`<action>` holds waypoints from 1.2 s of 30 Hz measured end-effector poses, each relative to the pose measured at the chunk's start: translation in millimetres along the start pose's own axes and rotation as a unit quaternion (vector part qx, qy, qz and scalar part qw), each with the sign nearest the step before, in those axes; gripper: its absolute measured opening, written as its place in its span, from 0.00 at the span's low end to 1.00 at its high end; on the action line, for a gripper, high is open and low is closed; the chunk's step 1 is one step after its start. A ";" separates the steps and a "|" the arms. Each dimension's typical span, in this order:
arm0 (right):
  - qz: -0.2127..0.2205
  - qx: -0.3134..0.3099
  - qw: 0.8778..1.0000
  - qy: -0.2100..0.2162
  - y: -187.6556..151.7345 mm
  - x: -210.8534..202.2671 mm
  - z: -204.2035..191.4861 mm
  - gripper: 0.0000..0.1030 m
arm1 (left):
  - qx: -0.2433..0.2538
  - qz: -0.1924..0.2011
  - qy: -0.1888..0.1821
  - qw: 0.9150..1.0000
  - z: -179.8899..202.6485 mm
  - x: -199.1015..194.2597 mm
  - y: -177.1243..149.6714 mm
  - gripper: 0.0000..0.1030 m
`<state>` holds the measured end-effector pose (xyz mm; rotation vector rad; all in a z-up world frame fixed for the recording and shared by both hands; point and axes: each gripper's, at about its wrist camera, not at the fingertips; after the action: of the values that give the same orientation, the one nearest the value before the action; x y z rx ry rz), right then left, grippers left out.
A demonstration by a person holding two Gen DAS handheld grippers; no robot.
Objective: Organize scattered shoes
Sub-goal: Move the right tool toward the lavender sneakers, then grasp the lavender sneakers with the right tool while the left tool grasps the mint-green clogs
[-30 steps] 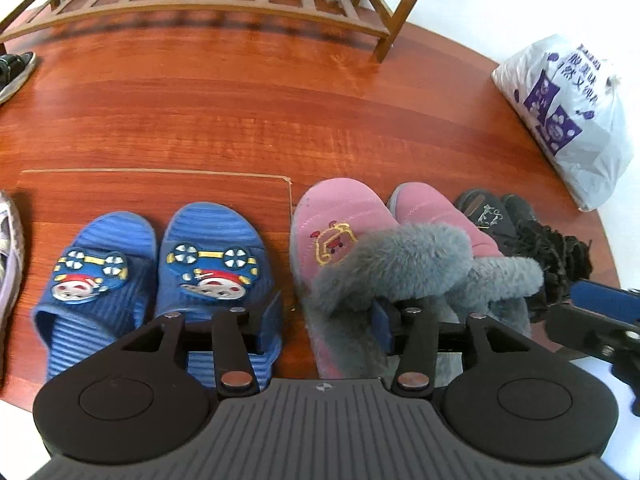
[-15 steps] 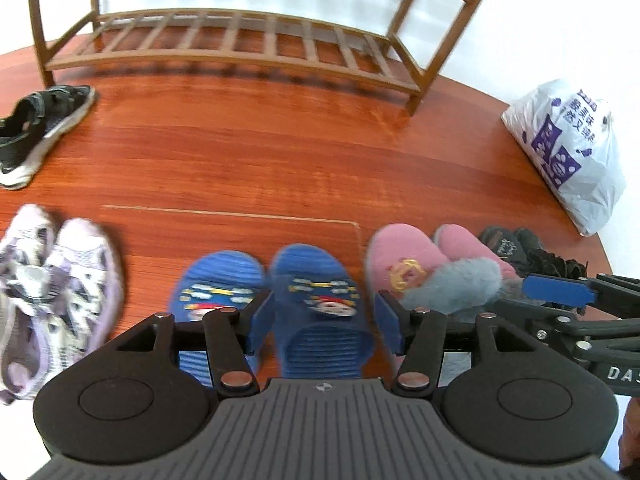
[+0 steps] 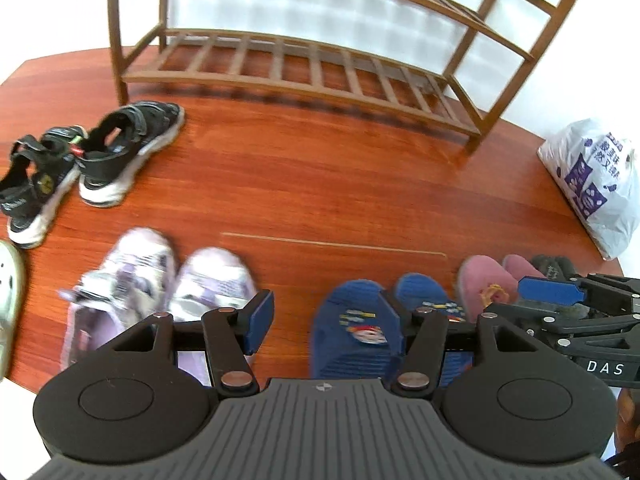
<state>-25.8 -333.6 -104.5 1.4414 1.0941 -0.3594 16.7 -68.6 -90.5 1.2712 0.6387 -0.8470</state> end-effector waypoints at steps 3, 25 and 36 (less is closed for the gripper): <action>-0.003 -0.003 1.000 0.003 8.7 14.4 -25.8 0.65 | 0.001 0.002 0.003 1.000 -23.4 -5.8 5.3 0.58; -0.003 -0.007 1.000 0.026 65.4 102.1 -192.2 0.66 | -0.018 0.023 0.045 0.999 -207.7 -46.1 30.7 0.62; -0.041 0.031 0.999 -0.003 41.1 137.6 -238.3 0.66 | -0.011 0.011 0.079 0.997 -282.6 -47.4 8.1 0.64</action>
<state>-14.5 -56.9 -131.8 1.4531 1.1481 -0.4591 8.9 217.7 -104.0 1.3314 0.7561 -0.7232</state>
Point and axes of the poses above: each gripper's, at about its wrist camera, not at the fingertips, and x roughly the way its jaws point, z to its right, y to its top, and after that the axes turned 3 degrees about y, right-handed
